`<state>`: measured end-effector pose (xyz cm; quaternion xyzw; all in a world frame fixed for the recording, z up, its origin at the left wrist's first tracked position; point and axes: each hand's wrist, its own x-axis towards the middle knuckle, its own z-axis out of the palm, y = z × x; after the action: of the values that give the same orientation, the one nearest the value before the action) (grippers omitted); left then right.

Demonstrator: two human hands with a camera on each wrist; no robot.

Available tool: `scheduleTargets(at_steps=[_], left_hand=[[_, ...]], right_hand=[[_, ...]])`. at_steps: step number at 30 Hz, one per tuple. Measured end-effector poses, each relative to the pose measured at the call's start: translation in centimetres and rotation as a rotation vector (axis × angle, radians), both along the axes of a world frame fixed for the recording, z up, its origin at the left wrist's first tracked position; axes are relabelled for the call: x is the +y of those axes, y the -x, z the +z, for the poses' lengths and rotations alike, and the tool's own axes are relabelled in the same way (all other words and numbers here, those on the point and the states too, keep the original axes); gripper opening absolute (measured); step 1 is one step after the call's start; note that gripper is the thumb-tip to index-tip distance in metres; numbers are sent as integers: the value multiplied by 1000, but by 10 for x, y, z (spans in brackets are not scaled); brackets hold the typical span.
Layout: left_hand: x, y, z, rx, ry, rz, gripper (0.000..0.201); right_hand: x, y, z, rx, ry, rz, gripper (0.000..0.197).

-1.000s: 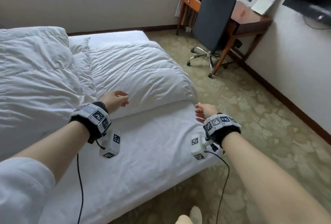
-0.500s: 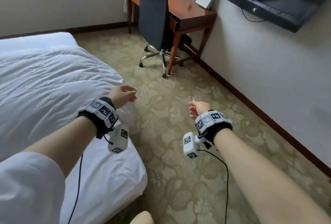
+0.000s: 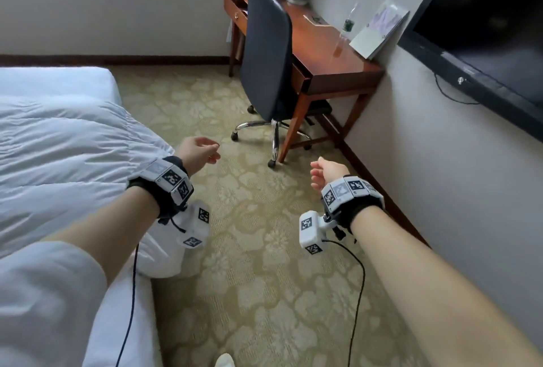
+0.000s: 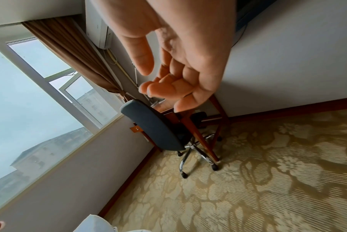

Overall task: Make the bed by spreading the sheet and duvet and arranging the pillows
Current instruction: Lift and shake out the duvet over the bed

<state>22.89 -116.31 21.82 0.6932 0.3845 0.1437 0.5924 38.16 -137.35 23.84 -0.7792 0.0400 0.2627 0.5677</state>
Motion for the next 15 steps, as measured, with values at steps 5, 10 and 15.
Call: scheduleTargets(at_steps=[5, 10, 15], left_hand=[[61, -70, 22, -20, -70, 75, 27], [144, -142, 17, 26, -111, 169, 27], [236, -214, 21, 49, -126, 326, 29]], right_hand=[[71, -93, 18, 57, -62, 113, 37], [171, -194, 14, 48, -73, 221, 37], [291, -301, 6, 59, -77, 335, 37]])
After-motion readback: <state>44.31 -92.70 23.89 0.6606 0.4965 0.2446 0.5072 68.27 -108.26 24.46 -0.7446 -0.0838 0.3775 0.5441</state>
